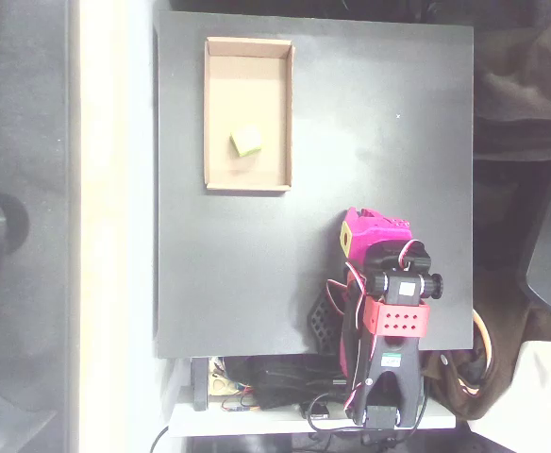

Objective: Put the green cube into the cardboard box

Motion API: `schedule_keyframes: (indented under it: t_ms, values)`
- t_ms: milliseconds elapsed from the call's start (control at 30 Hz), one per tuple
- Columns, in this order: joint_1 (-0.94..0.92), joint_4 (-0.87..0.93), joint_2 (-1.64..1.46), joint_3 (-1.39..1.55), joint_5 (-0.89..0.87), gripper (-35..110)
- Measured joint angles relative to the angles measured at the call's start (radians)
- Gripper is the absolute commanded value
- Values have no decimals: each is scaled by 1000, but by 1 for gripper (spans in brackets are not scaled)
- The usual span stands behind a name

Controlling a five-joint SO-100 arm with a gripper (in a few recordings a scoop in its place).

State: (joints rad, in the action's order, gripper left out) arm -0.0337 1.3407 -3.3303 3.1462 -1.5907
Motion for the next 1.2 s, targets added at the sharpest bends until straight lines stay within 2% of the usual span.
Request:
schedule_keyframes:
  t_ms: [1200]
  values:
    - [0, 49, -2, 0, -8, 5]
